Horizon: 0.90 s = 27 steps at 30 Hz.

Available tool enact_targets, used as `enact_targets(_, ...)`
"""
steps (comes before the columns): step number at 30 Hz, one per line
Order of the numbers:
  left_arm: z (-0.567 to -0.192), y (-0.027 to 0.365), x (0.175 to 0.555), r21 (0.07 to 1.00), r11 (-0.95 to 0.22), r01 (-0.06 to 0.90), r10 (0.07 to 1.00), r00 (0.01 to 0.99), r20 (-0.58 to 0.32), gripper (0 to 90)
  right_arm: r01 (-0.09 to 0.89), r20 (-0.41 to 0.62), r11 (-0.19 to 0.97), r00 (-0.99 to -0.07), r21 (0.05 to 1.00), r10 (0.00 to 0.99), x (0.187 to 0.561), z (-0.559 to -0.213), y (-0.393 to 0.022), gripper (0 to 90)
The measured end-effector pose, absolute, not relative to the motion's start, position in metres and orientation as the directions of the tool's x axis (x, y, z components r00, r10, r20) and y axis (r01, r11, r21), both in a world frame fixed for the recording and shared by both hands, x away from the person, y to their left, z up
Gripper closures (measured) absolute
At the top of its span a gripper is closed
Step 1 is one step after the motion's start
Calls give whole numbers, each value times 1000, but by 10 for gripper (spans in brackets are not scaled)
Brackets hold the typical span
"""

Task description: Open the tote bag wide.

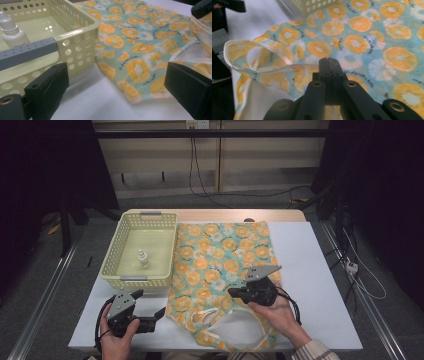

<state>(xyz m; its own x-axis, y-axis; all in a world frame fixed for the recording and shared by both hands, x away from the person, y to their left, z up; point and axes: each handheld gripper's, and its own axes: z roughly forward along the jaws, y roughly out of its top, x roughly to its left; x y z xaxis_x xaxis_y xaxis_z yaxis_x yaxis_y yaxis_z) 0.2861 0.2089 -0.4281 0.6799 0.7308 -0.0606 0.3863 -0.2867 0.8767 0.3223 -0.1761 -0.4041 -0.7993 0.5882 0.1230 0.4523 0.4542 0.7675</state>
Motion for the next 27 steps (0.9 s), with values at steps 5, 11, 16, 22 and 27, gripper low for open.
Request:
enact_targets(5, -428, 209, 286, 876, -285, 388, 731, 680, -64, 54, 466, 132, 425, -778, 776, 614, 336, -405, -181, 900)
enact_targets(11, -428, 208, 286, 877, -285, 388, 731, 680, -64, 54, 482, 133, 399, -751, 780, 647, 351, -406, -186, 900)
enact_targets(16, -428, 209, 287, 877, -286, 387, 730, 680, -62, 54, 496, 136, 376, -726, 783, 674, 366, -405, -190, 900)
enact_targets(22, -428, 209, 287, 877, -286, 387, 730, 681, -62, 54, 511, 132, 358, -696, 781, 705, 383, -406, -194, 900)
enact_targets(27, -428, 209, 287, 877, -284, 387, 730, 680, -64, 54, 534, 134, 336, -660, 776, 739, 403, -409, -199, 900)
